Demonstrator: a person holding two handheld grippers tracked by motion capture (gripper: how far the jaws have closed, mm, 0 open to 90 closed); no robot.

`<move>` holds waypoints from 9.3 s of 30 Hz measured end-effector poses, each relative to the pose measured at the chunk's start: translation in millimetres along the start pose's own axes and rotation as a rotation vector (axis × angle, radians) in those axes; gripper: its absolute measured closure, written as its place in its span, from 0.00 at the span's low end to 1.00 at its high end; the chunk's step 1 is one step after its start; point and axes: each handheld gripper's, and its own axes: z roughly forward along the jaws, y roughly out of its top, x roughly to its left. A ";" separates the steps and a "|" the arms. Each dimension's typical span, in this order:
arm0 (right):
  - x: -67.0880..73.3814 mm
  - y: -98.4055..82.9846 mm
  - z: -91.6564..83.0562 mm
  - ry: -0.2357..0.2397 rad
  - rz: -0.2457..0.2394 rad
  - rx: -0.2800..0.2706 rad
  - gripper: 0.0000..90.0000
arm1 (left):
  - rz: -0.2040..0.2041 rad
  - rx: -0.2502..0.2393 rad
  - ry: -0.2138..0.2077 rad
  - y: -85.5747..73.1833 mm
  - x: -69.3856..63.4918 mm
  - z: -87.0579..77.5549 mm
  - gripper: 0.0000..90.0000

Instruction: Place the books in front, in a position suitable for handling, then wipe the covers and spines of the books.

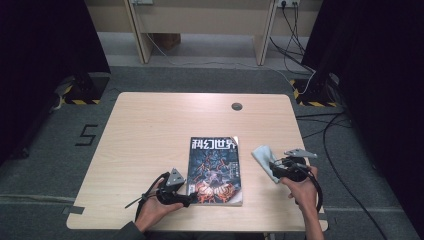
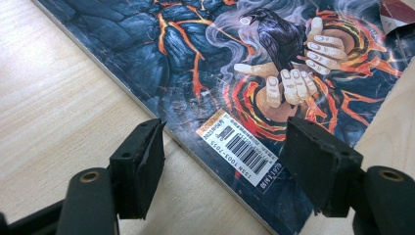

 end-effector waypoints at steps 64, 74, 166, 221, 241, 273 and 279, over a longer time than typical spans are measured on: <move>84.9 62.8 43.6 0.235 -0.209 -0.031 0.87 | -0.040 -0.009 -0.048 -2.8 3.1 -0.2 0.43; 120.6 64.5 70.0 0.265 -0.280 0.031 0.87 | -0.046 -0.015 -0.038 -4.0 0.5 -1.2 0.45; 181.8 93.7 147.1 0.186 -0.425 0.091 0.81 | -0.029 -0.036 -0.035 -11.5 -15.6 -6.0 0.46; 105.3 46.4 93.8 0.133 -0.312 0.081 0.76 | 0.025 -0.037 -0.035 -7.4 -29.0 -0.6 0.43; 131.3 38.8 86.6 0.215 -0.362 0.103 0.77 | 0.024 -0.042 -0.045 -8.0 -26.0 0.3 0.40; 163.6 36.1 89.2 0.262 -0.366 0.094 0.77 | 0.055 -0.062 0.023 0.3 -21.5 9.8 0.32; 173.8 32.2 86.3 0.319 -0.393 0.097 0.77 | 0.010 -0.060 -0.009 0.0 -18.0 10.0 0.36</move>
